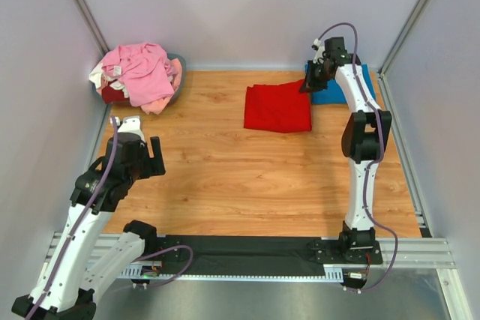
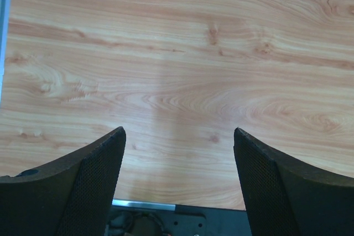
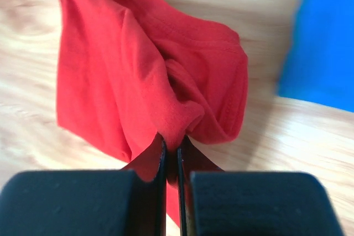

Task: Fold and stack the t-shirts
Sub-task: Neatly place the folded tshirt to the corner

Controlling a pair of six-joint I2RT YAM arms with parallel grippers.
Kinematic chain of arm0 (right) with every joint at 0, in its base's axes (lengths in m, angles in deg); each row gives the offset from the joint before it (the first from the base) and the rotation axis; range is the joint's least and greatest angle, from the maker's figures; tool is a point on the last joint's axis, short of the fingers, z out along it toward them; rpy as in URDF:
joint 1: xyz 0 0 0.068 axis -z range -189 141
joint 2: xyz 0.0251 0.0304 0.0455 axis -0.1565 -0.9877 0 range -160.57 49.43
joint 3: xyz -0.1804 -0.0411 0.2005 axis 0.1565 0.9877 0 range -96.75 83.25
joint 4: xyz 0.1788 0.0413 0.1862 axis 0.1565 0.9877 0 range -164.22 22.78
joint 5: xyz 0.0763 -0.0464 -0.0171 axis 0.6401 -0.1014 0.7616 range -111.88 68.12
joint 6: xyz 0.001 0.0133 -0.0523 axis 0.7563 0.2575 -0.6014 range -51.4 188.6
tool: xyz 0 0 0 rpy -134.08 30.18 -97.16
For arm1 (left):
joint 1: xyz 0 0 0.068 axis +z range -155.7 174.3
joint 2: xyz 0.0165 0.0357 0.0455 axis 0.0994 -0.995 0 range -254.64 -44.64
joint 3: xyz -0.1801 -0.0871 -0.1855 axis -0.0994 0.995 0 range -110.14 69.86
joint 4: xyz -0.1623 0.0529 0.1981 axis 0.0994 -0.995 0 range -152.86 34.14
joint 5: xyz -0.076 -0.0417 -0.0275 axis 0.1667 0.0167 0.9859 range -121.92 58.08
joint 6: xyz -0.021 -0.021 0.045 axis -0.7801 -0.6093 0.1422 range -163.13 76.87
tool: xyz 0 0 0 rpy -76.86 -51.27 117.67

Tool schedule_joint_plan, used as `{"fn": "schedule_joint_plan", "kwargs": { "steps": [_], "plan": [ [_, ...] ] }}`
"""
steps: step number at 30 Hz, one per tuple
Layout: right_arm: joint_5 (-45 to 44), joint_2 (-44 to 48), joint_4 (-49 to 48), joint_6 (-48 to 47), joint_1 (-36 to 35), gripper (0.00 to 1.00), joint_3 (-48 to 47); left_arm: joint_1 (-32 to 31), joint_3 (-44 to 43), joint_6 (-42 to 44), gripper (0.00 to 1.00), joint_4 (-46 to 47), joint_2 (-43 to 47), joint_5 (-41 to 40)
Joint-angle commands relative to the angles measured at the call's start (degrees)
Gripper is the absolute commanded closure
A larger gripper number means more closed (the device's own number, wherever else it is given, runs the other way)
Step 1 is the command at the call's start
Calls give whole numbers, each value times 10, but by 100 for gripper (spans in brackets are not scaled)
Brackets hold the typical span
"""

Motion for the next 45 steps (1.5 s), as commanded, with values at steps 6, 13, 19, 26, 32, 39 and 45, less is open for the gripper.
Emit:
{"fn": "schedule_joint_plan", "kwargs": {
  "steps": [6, 13, 19, 26, 32, 39, 45],
  "plan": [
    [-107, 2, 62, -85, 30, 100, -127, 1, 1, -14, 13, 9, 7, -33],
    [-155, 14, 21, -81, 55, 100, -165, 1, -1, -18, 13, 4, -3, -41],
    [-179, 31, -14, -85, 70, 100, -173, 1, -1, -20, 13, 1, -3, -44],
    [-165, 33, -34, -118, 84, 100, -206, 1, -2, -21, 13, 0, -7, -45],
    [-168, 46, -56, -131, 89, 100, -216, 1, -2, -21, 13, 0, -8, -46],
    [-171, 60, -74, -151, 97, 100, -230, 1, -2, -21, 13, 0, -9, -46],
    [-171, 64, -90, -153, 105, 100, -234, 1, -2, -21, 14, -1, -11, -47]
  ]
}}
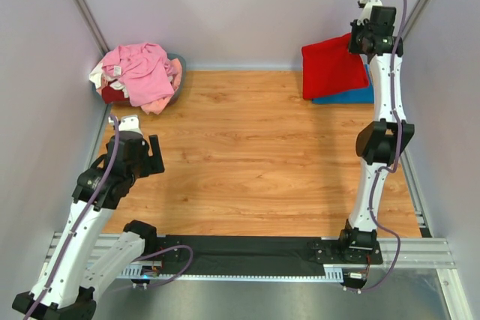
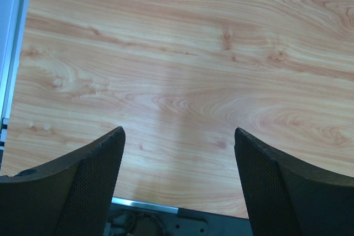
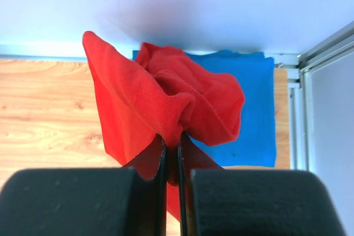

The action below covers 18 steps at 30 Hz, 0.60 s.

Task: Fold and stack the t-shirts
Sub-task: Neatly place the folded tshirt to the corner

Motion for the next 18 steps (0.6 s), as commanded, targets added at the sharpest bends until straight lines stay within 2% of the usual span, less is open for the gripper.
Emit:
{"fn": "schedule_joint_plan", "kwargs": {
  "steps": [1, 9, 18],
  "plan": [
    [-9, 43, -56, -17, 11, 100, -33, 1, -3, -4, 14, 0, -1, -9],
    [12, 47, -66, -13, 33, 100, -10, 1, -3, -5, 14, 0, -5, -9],
    [54, -15, -99, -13, 49, 100, 2, 1, -4, -5, 14, -1, -8, -9]
  ]
}}
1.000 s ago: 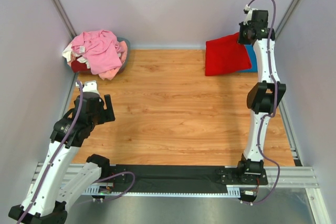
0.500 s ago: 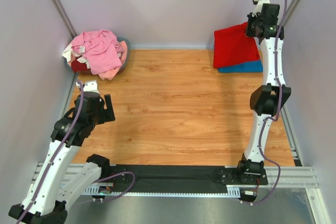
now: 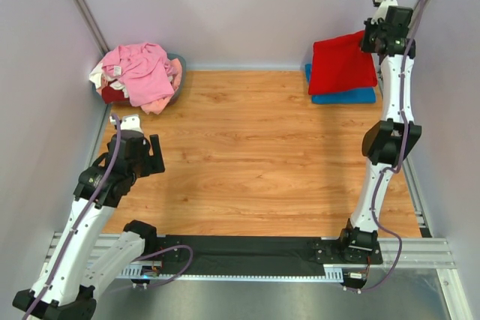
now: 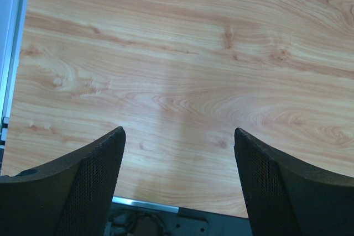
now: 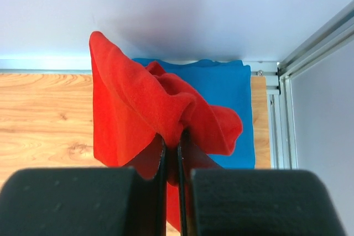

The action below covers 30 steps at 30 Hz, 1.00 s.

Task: Fold and stack the t-shirts
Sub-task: Neatly place the folded tshirt to the corner, then reset both grippers

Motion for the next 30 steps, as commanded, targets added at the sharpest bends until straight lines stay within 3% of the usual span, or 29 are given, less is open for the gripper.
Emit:
{"fn": "schedule_joint_plan", "kwargs": {
  "steps": [1, 5, 8, 10, 11, 12, 13, 15, 21, 30],
  "plan": [
    [22, -26, -72, -5, 7, 100, -7, 1, -4, -5, 14, -1, -1, -10],
    [14, -76, -127, -15, 8, 95, 15, 1, -4, -6, 14, -2, 0, -12],
    [-42, -109, -230, -18, 8, 83, 34, 1, -4, -7, 14, -3, 3, -13],
    [-153, -161, -274, -20, 9, 60, 17, 1, -4, -8, 14, -3, 8, -16],
    [-196, -176, -324, -20, 9, 44, 8, 1, -3, -8, 14, -2, 10, -15],
    [-279, -204, -345, -20, 10, 9, -12, 1, -3, -9, 14, -2, 14, -17],
    [-321, -212, -365, -19, 13, 1, -19, 1, -3, -9, 14, -3, 16, -17],
    [-396, -214, -405, 10, 18, 0, -24, 1, -2, -9, 14, -2, 23, -18],
    [-410, -61, -470, 105, 27, 0, 141, 0, -2, -9, 14, -1, 34, -17],
    [-413, 233, -416, 153, -28, 0, 319, 25, -1, -4, 14, 4, 40, -3]
  ]
}}
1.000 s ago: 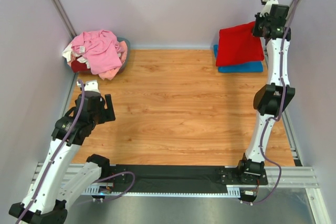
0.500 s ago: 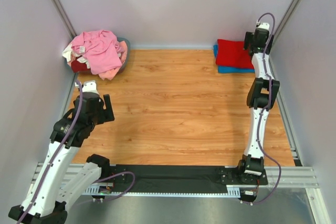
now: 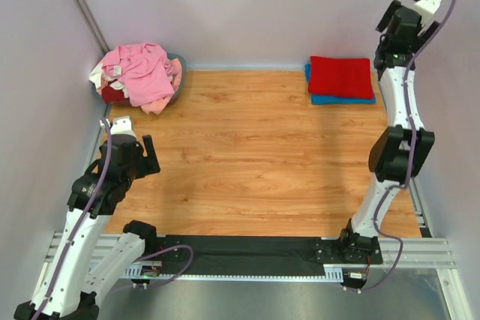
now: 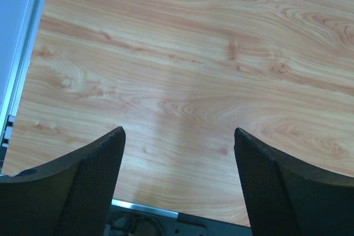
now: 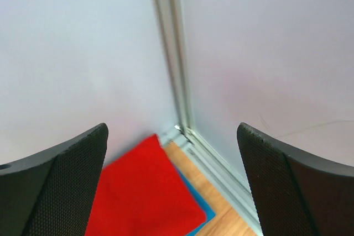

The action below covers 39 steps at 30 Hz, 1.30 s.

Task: Fold and stack the t-shirts
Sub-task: Reset both grippers

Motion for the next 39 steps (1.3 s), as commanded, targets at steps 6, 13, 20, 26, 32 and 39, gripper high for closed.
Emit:
{"fn": "schedule_joint_plan", "kwargs": {
  "steps": [6, 13, 20, 26, 32, 39],
  "plan": [
    [163, 416, 9, 193, -73, 0, 342, 11, 0, -3, 14, 3, 20, 1],
    [326, 676, -9, 284, -200, 0, 703, 12, 4, 0, 12, 10, 45, 4],
    [257, 769, 131, 281, -379, 0, 797, 12, 4, 2, 12, 10, 47, 6],
    [222, 824, 147, 336, -490, 0, 865, 12, 5, 14, 12, 18, 60, 31],
    [163, 789, 160, 359, -587, 0, 865, 12, 8, 15, 10, 24, 67, 32],
    [104, 733, 81, 369, -642, 0, 915, 12, 9, 18, 11, 26, 67, 37]
  ]
}}
